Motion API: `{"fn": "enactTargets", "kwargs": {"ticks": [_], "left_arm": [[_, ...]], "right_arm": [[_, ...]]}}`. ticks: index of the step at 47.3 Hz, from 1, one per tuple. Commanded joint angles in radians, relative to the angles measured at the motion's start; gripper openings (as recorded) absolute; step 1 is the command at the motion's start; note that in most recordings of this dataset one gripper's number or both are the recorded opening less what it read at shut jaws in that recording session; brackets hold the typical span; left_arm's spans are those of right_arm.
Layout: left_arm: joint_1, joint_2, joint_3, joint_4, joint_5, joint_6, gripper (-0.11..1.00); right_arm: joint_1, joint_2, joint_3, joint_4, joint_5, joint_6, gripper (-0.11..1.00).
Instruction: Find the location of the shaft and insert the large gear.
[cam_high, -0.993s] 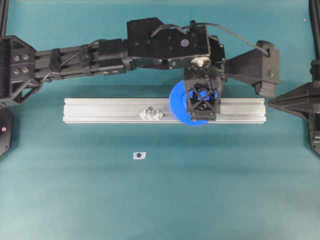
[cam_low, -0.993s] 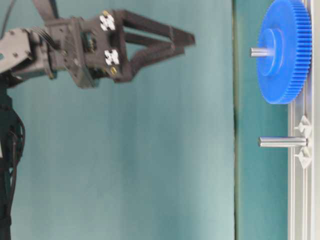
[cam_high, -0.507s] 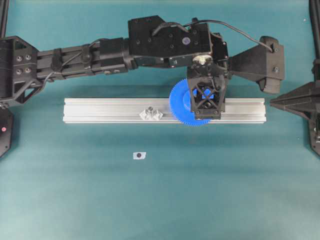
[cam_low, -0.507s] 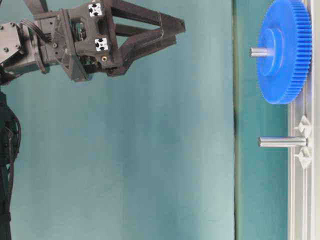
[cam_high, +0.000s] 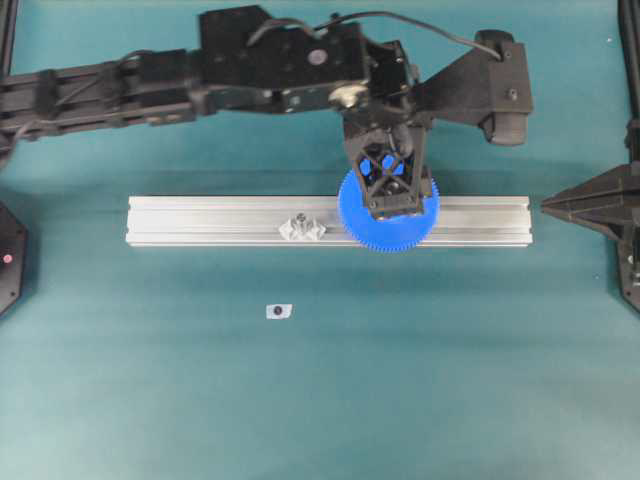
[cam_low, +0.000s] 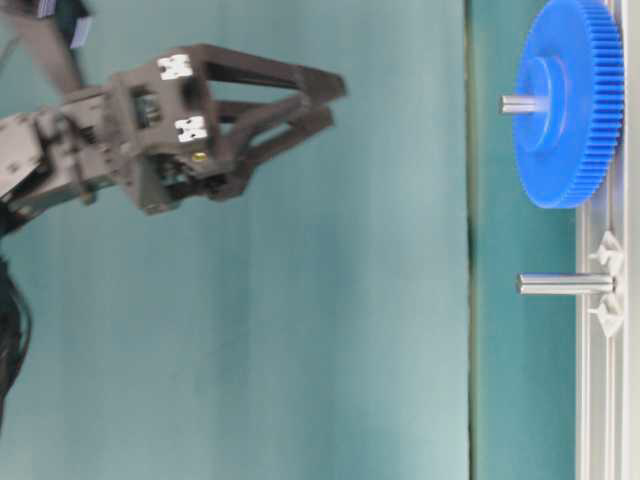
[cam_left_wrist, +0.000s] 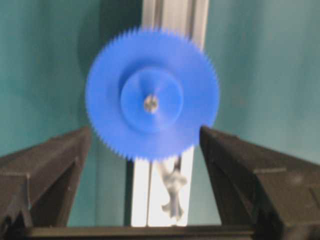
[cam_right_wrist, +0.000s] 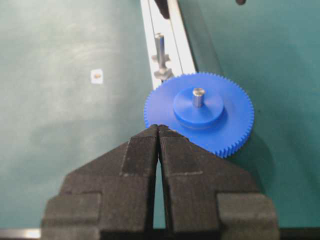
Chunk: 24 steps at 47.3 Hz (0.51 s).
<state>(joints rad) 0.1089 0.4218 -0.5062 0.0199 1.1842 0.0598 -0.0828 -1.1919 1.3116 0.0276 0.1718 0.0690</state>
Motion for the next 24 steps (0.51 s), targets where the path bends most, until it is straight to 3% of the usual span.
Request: {"fn": "enactTargets", "kwargs": {"ticks": [1,24], "left_arm": [[-0.023,-0.051,-0.006,0.002,-0.017,0.003,0.85],[-0.029,-0.037,-0.005,0.002,-0.015,-0.002,0.85]], "right_arm": [[-0.002,0.006,-0.015,0.0,-0.005,0.008,0.03],[-0.003,0.006,-0.015,0.0,-0.005,0.008,0.03]]}}
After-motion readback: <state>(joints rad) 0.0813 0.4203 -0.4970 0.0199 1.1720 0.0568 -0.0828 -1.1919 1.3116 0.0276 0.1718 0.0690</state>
